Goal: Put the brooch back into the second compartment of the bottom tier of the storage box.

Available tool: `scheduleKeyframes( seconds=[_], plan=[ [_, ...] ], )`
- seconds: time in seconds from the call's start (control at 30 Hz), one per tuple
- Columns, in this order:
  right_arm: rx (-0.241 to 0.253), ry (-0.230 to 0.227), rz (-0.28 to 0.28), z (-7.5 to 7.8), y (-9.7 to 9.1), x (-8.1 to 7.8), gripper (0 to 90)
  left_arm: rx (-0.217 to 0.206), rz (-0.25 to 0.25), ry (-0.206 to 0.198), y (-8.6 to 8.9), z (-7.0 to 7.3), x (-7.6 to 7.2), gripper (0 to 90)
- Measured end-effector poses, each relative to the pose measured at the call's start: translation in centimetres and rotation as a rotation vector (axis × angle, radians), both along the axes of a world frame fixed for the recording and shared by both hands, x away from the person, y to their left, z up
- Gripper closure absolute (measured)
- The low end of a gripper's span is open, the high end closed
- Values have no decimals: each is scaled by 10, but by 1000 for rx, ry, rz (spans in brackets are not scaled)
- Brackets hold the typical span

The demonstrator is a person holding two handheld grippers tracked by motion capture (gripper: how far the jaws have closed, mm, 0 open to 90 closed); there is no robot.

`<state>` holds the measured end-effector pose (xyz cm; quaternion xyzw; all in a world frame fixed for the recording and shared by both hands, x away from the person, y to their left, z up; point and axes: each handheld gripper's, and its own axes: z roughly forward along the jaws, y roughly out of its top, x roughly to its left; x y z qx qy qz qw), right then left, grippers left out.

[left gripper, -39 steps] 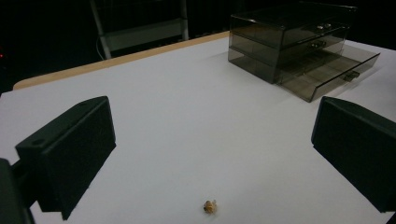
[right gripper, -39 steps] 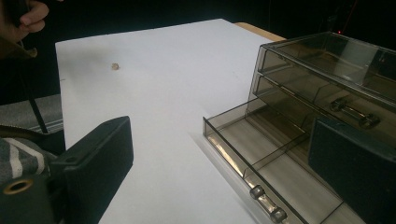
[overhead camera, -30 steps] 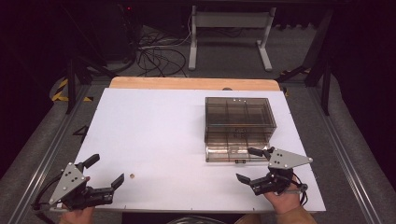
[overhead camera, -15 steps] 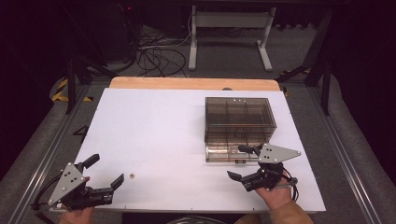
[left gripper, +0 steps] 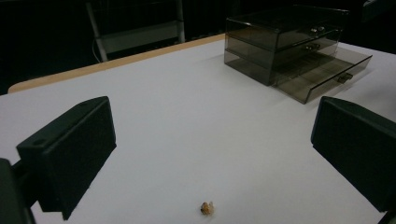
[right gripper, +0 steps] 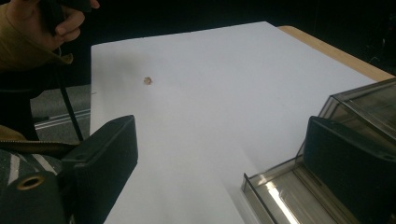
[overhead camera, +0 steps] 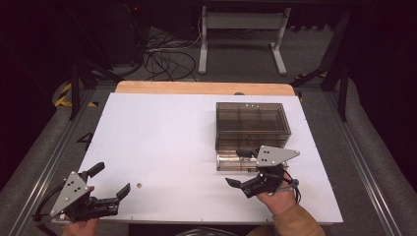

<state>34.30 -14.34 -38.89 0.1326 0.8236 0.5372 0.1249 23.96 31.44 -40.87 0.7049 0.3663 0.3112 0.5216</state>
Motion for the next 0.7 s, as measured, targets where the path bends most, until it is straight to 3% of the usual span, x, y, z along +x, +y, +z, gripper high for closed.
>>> scheduleKeyframes(
  seconds=[0.7],
  plan=[
    [-47,9,77,6,39,9,112,-4,0,-7,0,0,-1,7]
  ],
)
